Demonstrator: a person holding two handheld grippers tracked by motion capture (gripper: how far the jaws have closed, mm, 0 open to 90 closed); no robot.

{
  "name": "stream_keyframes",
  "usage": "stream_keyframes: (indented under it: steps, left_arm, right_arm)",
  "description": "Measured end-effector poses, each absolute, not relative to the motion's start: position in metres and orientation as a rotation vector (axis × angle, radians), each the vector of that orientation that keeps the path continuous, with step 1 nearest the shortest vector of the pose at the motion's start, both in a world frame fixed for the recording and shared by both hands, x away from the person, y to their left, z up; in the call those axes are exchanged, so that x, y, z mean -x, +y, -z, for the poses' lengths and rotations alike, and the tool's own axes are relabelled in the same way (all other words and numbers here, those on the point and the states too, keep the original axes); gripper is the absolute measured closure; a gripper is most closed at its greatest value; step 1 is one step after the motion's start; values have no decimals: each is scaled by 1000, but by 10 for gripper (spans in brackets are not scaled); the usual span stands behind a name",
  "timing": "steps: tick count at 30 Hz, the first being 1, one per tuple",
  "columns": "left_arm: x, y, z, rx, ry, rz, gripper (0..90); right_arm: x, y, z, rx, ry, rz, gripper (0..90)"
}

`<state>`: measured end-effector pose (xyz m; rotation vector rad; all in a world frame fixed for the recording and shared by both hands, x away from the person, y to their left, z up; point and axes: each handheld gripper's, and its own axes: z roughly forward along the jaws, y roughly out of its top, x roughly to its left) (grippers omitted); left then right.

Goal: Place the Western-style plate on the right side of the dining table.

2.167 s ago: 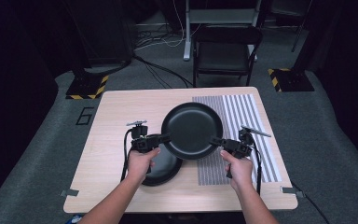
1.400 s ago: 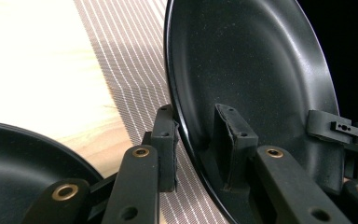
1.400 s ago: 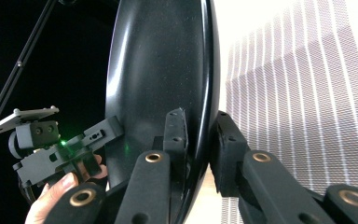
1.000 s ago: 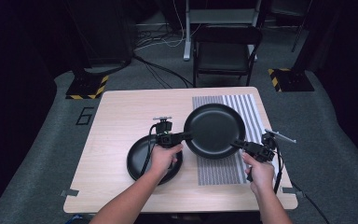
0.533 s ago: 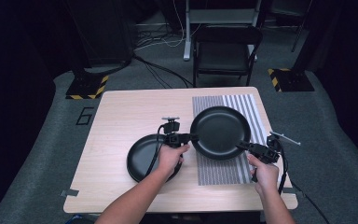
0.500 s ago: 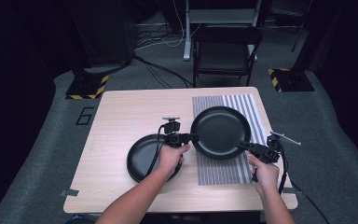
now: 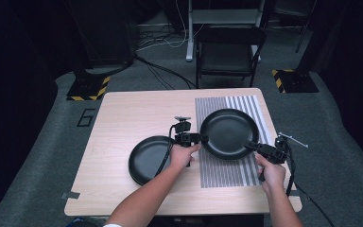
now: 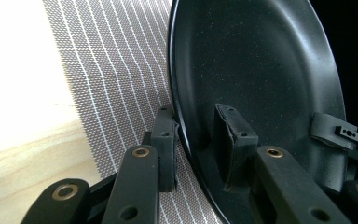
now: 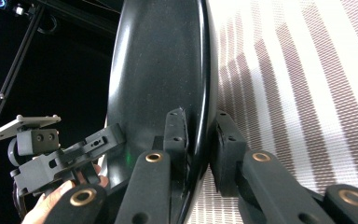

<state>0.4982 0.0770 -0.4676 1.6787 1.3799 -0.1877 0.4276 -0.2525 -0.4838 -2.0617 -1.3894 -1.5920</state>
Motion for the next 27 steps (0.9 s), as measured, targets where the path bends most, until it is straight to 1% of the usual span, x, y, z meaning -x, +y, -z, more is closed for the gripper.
stream_keyframes:
  steps: [12, 27]
  left_arm:
    - [-510, 63, 486, -1685, 1437, 212, 707]
    - [-522, 58, 493, -1713, 1479, 231, 706]
  right_arm:
    - [-437, -265, 503, 2079, -1371, 1558, 781]
    - [-449, -267, 515, 2099, -1340, 1540, 779]
